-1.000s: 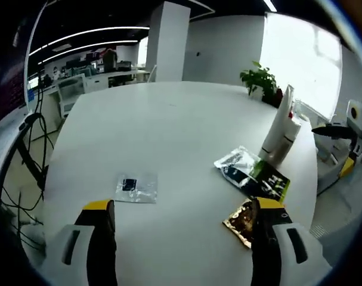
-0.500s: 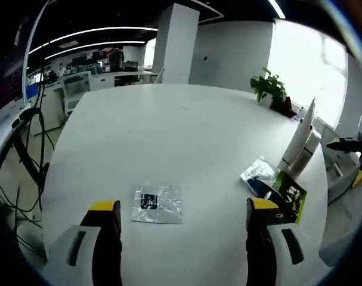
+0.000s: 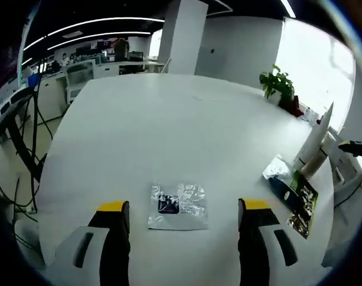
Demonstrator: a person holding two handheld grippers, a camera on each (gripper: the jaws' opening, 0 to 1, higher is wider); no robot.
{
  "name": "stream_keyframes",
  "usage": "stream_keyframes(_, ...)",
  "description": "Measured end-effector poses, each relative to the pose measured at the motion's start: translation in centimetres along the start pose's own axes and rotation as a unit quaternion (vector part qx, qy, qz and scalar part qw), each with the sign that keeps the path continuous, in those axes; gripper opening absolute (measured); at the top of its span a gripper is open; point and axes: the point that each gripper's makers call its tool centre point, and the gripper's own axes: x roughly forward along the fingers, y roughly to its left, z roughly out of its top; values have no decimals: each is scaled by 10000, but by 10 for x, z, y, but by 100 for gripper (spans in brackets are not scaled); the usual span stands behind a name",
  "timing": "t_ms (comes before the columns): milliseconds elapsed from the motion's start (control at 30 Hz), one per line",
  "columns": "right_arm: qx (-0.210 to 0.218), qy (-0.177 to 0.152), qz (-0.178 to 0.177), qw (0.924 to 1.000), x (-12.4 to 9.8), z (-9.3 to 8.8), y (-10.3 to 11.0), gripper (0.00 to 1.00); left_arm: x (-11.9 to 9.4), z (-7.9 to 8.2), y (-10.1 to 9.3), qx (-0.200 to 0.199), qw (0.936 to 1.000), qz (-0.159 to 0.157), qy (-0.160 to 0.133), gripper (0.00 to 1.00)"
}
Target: Arrange the skincare products in the storage area until every visible bottle or jar stands upright without overlapping.
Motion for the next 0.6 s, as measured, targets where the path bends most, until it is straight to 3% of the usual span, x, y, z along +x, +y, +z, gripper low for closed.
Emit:
stream_keyframes(267,-180,-180,112,9996,7,19,7,89,1,2,3,50,10000,30,-18,54)
stream_keyframes(600,-263,-424,126,9987,9,41,7,87,6,2,3,333,9994,111,41,49)
